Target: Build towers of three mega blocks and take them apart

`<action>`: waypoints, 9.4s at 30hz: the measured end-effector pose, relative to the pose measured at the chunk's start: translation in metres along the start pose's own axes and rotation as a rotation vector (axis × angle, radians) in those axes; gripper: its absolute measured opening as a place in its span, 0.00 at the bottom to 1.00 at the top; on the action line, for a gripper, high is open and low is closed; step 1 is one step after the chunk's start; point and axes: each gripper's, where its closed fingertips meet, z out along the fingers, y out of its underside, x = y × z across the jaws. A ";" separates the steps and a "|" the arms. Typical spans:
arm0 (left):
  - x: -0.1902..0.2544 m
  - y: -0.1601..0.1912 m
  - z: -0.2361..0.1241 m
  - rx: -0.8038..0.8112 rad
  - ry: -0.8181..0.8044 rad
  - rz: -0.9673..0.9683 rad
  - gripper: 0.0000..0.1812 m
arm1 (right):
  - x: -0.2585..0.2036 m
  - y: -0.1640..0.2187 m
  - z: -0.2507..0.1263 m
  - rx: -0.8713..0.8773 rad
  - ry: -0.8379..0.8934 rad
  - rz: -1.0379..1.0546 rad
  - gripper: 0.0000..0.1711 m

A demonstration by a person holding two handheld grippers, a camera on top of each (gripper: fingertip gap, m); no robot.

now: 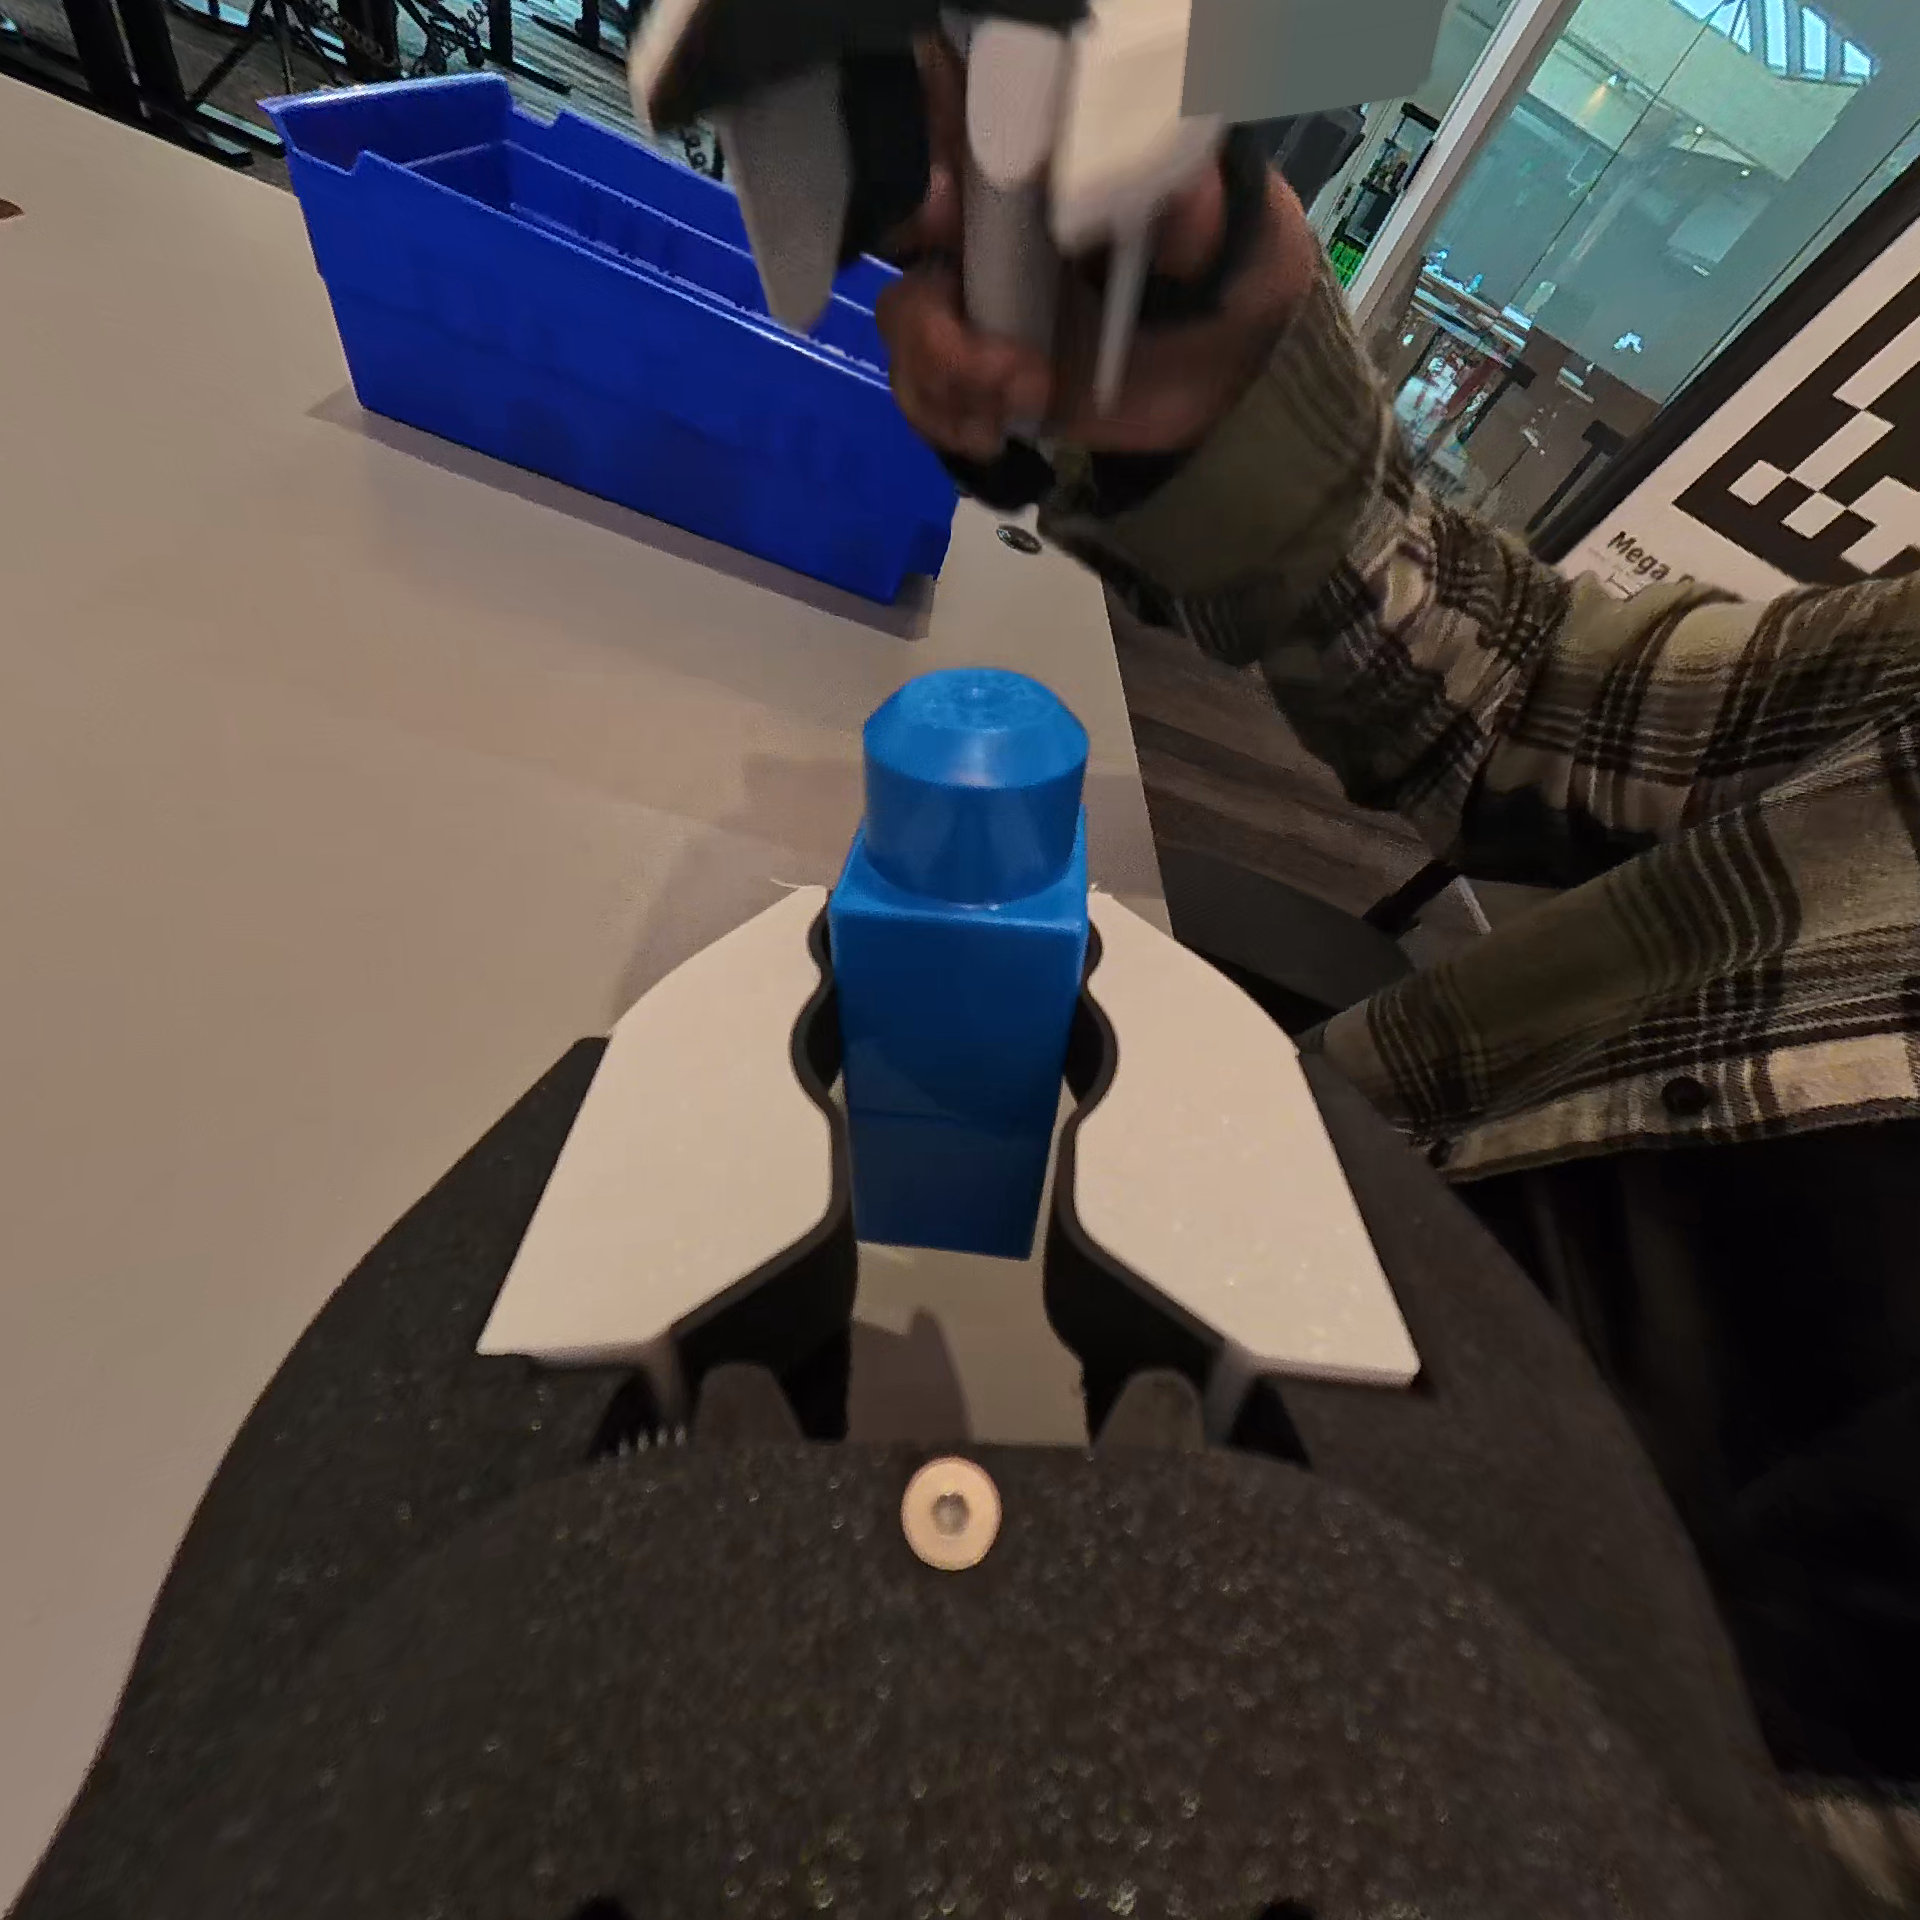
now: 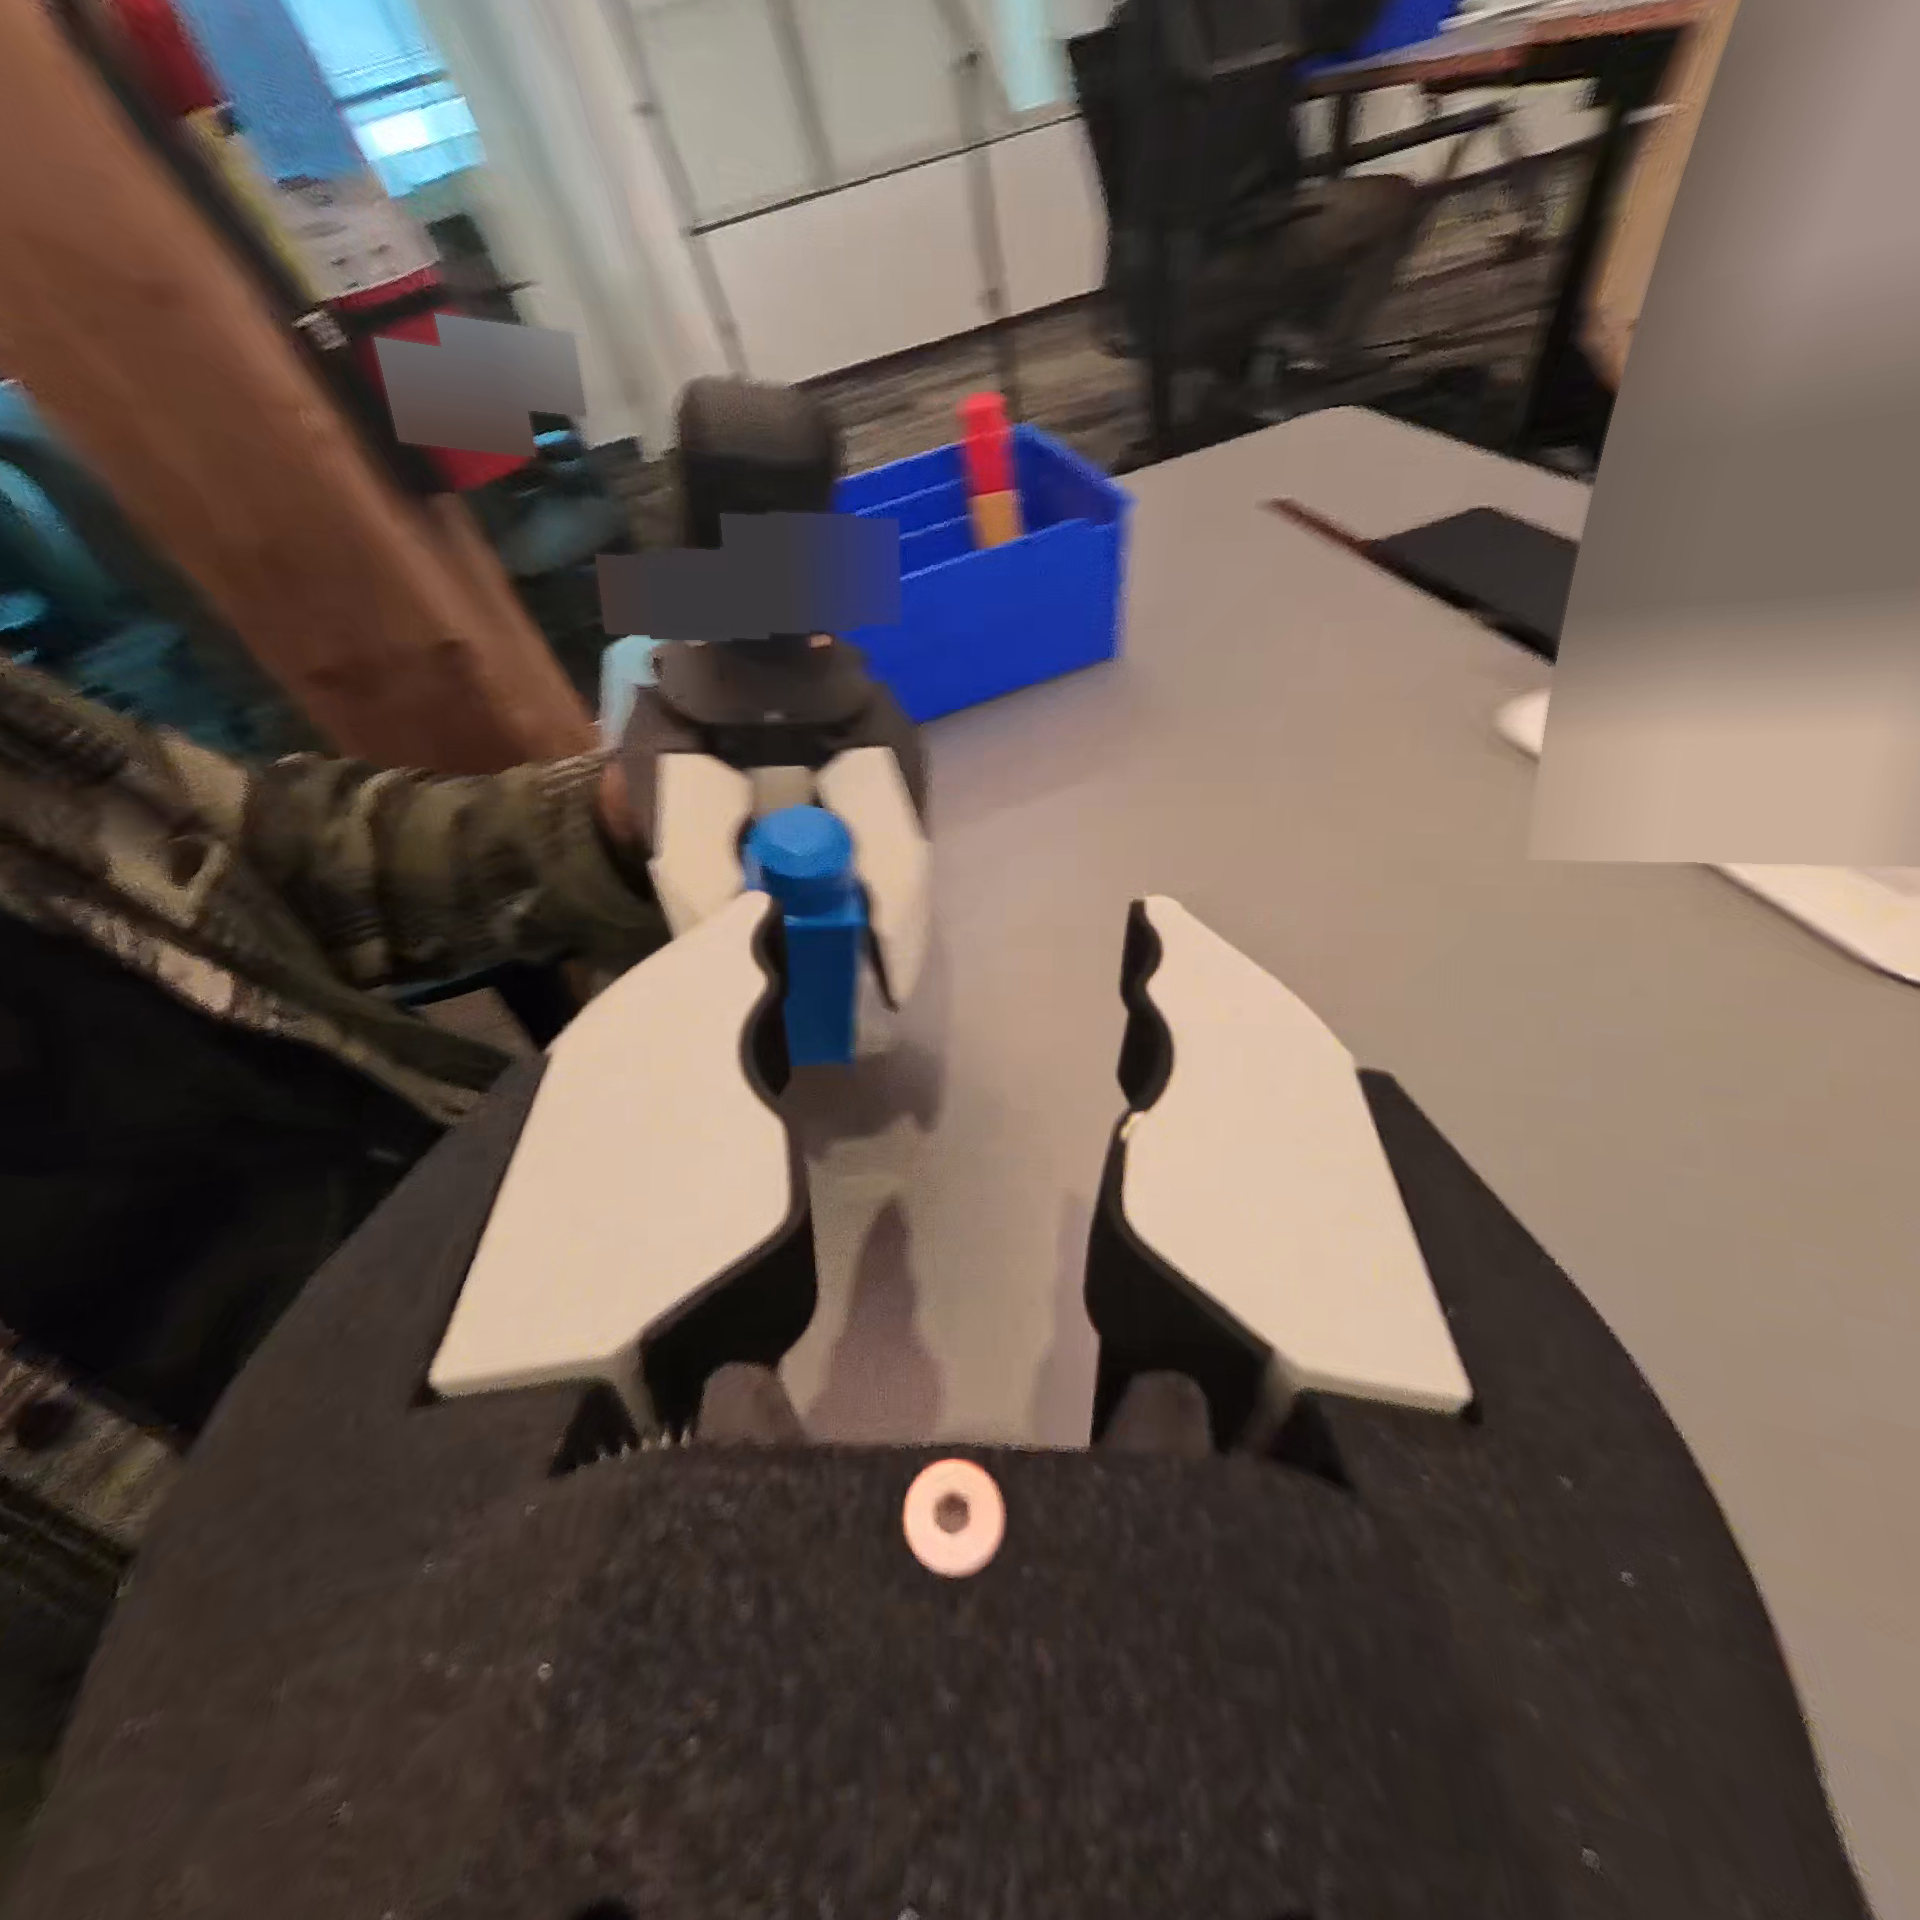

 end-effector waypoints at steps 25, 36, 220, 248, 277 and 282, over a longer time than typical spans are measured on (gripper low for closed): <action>0.012 -0.001 -0.005 0.069 0.060 -0.037 0.23 | -0.050 -0.011 0.072 0.124 -0.270 0.052 0.16; 0.012 0.002 -0.004 0.063 0.017 -0.068 0.22 | 0.054 -0.071 -0.060 0.310 0.276 -0.056 0.16; -0.012 -0.050 -0.007 0.202 0.141 -0.012 0.24 | -0.016 -0.027 0.056 0.142 -0.196 0.014 0.21; -0.015 -0.032 0.006 0.183 0.091 0.044 0.20 | 0.218 0.086 -0.289 -0.089 0.927 0.322 0.21; -0.022 -0.038 -0.003 0.267 0.130 -0.009 0.20 | -0.008 -0.015 0.063 0.067 -0.155 0.033 0.17; -0.026 -0.027 0.003 0.222 0.137 -0.050 0.30 | -0.002 -0.032 0.055 0.111 -0.146 0.026 0.17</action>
